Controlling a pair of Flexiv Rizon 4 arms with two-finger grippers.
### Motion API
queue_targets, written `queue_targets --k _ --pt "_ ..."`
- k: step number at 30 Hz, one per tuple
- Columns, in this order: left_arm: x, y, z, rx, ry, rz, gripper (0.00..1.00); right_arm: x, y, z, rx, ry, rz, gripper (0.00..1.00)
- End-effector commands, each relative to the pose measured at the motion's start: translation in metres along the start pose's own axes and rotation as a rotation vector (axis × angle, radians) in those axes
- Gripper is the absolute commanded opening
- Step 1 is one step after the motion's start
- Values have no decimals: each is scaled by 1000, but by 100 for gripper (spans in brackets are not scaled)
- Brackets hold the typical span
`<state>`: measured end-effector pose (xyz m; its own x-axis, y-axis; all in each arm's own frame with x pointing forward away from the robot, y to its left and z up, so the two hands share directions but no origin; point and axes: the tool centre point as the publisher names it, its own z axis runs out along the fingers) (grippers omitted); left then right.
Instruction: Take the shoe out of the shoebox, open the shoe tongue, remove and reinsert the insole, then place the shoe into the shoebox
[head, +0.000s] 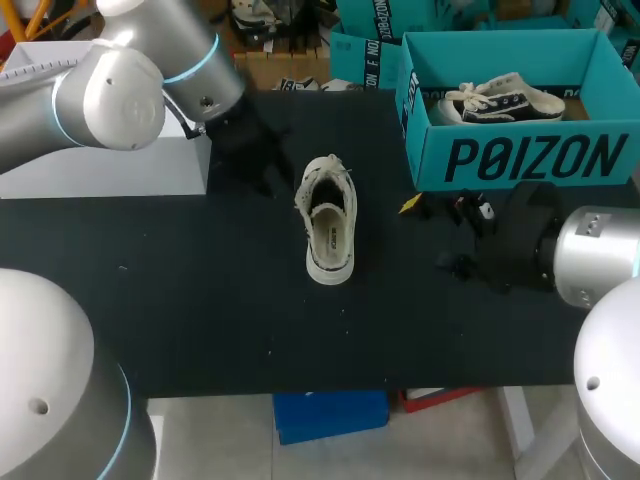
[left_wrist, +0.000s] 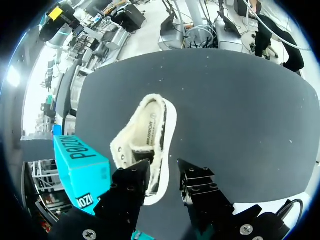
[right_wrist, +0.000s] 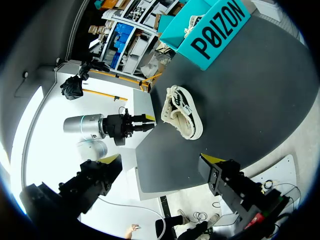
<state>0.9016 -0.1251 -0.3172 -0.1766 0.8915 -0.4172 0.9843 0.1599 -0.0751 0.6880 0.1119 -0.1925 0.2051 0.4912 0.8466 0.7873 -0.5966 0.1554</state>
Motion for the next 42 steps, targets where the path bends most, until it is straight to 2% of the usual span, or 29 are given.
queue_targets --k 1,10,22,42 --pt "-8 8 13 10 25 15 33 -7 1 -4 74 15 13 100" --pt "-13 11 30 7 96 92 35 -7 1 -4 74 15 13 100" --pt "-7 19 47 -17 161 178 33 -7 1 -4 74 15 13 100" --pt "-4 17 88 34 218 203 33 -7 1 -4 74 15 13 100"
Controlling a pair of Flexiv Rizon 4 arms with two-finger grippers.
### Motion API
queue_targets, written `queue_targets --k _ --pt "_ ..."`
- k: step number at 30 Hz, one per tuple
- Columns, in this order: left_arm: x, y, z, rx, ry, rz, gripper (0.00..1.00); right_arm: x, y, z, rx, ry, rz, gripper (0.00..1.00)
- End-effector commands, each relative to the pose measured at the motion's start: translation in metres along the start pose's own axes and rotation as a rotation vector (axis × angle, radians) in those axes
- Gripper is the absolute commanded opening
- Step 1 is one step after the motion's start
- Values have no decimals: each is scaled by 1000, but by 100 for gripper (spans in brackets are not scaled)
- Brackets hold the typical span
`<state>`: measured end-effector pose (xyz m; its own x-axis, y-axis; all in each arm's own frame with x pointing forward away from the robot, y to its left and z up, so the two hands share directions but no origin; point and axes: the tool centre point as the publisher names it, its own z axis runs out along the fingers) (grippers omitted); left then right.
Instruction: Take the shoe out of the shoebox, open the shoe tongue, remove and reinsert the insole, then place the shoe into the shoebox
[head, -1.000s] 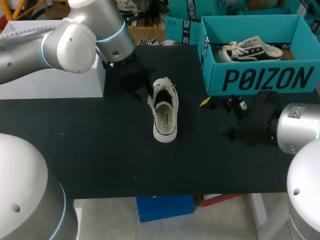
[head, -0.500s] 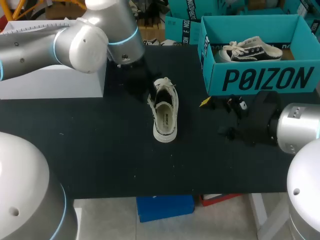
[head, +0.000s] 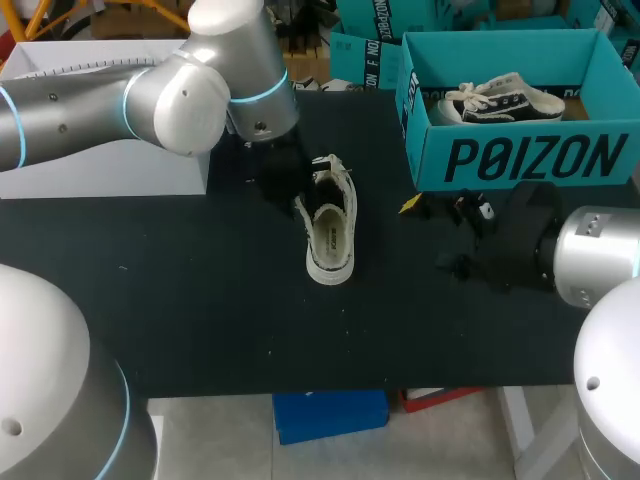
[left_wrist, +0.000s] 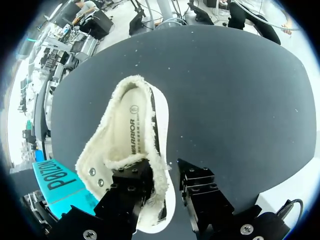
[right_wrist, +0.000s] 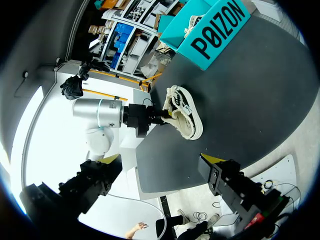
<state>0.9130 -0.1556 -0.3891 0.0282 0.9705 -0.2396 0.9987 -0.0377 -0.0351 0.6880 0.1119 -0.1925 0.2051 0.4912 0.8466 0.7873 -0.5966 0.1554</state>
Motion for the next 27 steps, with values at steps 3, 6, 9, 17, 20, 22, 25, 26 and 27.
queue_targets --k 3,6,9,17,20,22,25,26,27 --pt "-5 7 12 8 25 4 32 -7 1 -4 74 15 13 100" --pt "-5 8 15 10 27 3 32 -7 1 -4 74 15 13 100" --pt "-4 9 18 9 37 8 31 -7 1 -4 74 15 13 100" --pt "-3 10 23 6 45 12 1 -7 1 -4 74 15 13 100" --pt "-4 11 22 0 47 18 0 -7 1 -4 74 15 13 100" --pt "-4 11 22 -2 48 21 0 -7 1 -4 74 15 13 100" --pt "-4 11 21 -4 52 32 0 -7 1 -4 74 15 13 100" --pt "-4 10 21 -5 52 33 0 -7 1 -4 74 15 13 100" --pt "-4 10 21 -5 52 33 0 -7 1 -4 74 15 13 100"
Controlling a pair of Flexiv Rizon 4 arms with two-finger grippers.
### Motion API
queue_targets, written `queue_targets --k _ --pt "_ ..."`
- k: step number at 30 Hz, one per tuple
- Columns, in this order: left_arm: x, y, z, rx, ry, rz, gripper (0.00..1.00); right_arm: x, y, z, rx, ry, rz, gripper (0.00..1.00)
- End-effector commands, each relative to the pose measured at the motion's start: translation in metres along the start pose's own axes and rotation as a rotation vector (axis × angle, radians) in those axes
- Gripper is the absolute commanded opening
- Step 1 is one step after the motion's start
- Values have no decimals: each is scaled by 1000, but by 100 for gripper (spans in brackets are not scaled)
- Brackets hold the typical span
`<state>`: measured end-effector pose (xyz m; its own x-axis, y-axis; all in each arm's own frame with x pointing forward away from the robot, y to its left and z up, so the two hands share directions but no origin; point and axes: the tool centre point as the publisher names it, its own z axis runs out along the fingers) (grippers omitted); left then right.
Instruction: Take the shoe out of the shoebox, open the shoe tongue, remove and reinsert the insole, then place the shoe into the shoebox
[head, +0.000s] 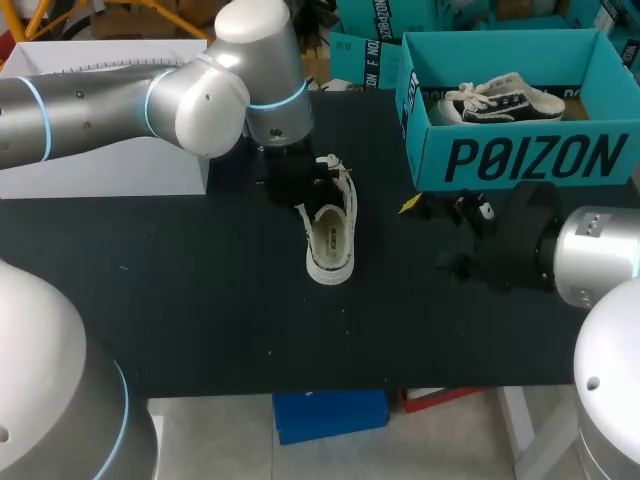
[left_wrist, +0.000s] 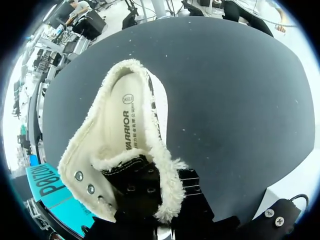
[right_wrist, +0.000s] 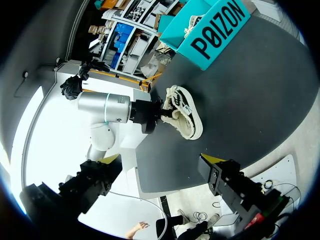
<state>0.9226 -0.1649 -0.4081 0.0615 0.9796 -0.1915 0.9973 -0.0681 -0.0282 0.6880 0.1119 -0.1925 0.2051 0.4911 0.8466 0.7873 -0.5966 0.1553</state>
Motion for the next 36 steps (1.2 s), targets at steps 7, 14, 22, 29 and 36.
queue_targets --k 7,14,22,29,36 --pt "-4 3 -24 -37 -57 21 0 -7 1 -4 74 15 13 100" --pt "-10 0 -50 -32 -108 42 0 -7 1 -4 74 15 13 100" --pt "-16 0 -98 -26 -91 67 0 -7 1 -4 74 15 13 100" --pt "-23 1 -148 -78 -91 85 0 -7 1 -4 74 15 13 100" --pt "-31 -2 -193 -95 -127 65 0 -7 1 -4 74 15 13 100"
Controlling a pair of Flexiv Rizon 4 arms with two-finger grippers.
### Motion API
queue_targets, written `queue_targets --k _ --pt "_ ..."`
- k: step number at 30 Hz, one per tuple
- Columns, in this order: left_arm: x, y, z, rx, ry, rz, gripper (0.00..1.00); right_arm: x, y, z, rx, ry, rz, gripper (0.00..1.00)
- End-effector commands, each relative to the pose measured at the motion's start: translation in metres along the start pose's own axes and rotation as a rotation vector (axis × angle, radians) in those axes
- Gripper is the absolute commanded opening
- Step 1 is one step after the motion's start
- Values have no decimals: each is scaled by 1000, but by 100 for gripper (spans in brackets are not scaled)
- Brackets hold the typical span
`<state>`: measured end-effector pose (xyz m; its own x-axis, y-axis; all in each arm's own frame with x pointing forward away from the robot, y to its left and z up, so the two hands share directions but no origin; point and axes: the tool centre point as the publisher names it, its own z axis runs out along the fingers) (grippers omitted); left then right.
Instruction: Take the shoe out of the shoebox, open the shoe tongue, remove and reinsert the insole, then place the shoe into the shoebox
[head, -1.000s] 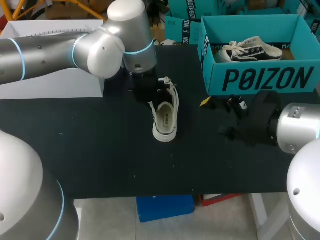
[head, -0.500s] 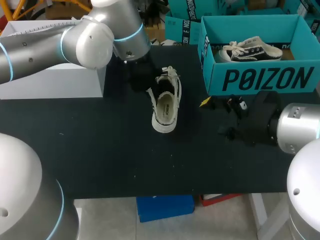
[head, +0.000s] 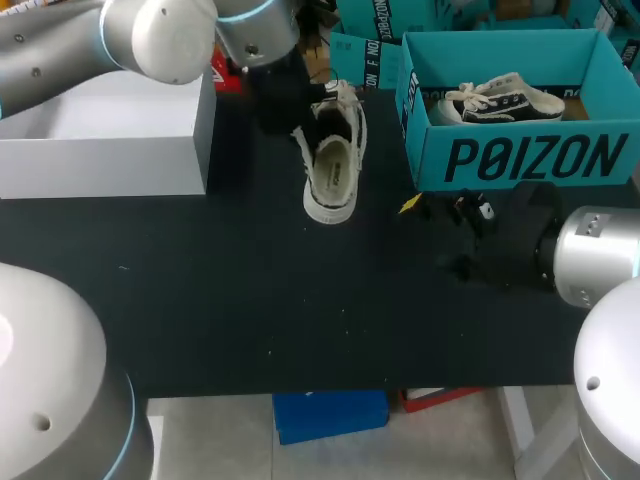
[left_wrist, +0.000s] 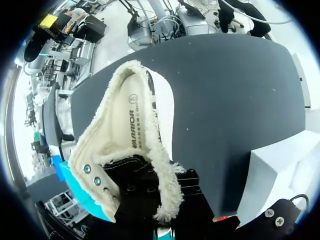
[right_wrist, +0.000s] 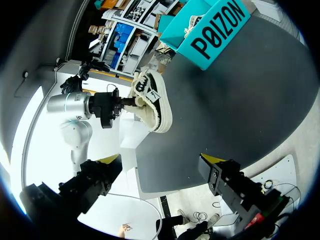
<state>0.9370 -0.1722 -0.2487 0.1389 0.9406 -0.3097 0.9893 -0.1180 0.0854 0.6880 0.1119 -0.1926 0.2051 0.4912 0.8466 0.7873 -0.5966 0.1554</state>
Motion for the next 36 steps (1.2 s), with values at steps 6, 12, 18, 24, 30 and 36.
queue_targets --k 6,12,18,24,30,36 --pt "-7 -10 -62 -5 -17 -30 0 -7 1 -4 74 15 13 100" --pt "-7 -9 -72 5 -61 -215 0 -7 1 -4 74 15 13 100" --pt "6 -5 -80 -65 -47 -413 0 -7 1 -4 74 15 13 100" --pt "22 -5 -93 -173 -16 -624 0 -7 1 -4 74 15 13 100" --pt "45 -9 -108 -253 -12 -793 0 -7 1 -4 74 15 13 100" --pt "86 -11 -127 -329 -38 -979 0 -7 1 -4 74 15 13 100"
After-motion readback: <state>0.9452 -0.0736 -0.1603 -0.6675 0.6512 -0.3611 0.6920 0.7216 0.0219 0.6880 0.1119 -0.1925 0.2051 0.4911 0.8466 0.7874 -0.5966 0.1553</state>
